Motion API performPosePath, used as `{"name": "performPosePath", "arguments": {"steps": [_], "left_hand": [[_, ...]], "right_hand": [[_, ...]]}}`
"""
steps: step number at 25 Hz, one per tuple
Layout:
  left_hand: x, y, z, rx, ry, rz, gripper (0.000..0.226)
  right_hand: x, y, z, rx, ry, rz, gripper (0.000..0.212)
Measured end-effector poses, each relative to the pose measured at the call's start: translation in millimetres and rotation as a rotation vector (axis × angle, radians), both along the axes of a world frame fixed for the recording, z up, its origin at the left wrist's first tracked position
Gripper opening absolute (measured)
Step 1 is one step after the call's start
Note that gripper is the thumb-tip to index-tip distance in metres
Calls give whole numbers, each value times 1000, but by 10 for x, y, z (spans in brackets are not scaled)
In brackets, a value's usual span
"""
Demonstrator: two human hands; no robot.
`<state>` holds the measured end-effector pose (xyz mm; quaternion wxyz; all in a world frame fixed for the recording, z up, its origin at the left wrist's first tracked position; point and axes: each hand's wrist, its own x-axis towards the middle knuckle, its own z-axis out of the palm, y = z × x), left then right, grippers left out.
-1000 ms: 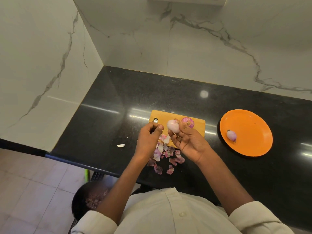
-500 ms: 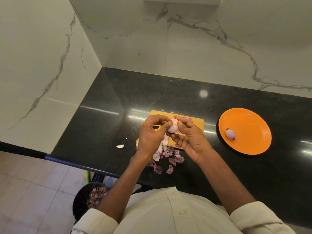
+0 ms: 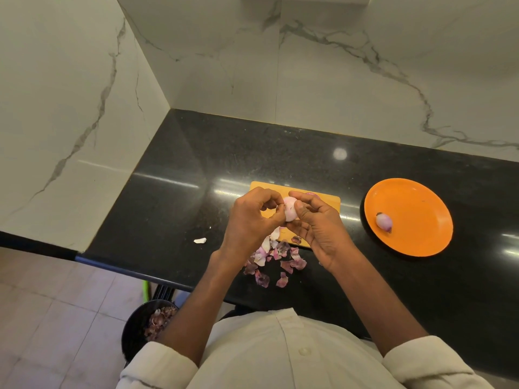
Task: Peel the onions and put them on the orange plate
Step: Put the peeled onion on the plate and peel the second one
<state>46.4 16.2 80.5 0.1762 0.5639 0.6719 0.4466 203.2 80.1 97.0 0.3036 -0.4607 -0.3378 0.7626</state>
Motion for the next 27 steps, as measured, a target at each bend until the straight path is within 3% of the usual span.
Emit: {"name": "performPosePath", "arguments": {"steps": [2, 4, 9, 15, 17, 21, 27], "left_hand": [[1, 3, 8, -13, 49, 2, 9], [29, 9, 3, -13, -15, 40, 8], [71, 13, -41, -80, -509, 124, 3], [114, -22, -8, -120, -972, 142, 9], [85, -46, -4, -103, -983, 107, 9], [56, -66, 24, -85, -776, 85, 22], [96, -5, 27, -43, -555, 191, 5]], "right_hand": [[-3, 0, 9, 59, -40, 25, 26], [-8, 5, 14, 78, -44, 36, 26], [-24, 18, -3, -10, 31, 16, 28], [-40, 11, 29, -57, 91, 12, 29], [-22, 24, 30, -62, 94, -2, 28], [3, 44, 36, -52, 85, -12, 28], [-25, 36, 29, -42, 76, 0, 28]]}}
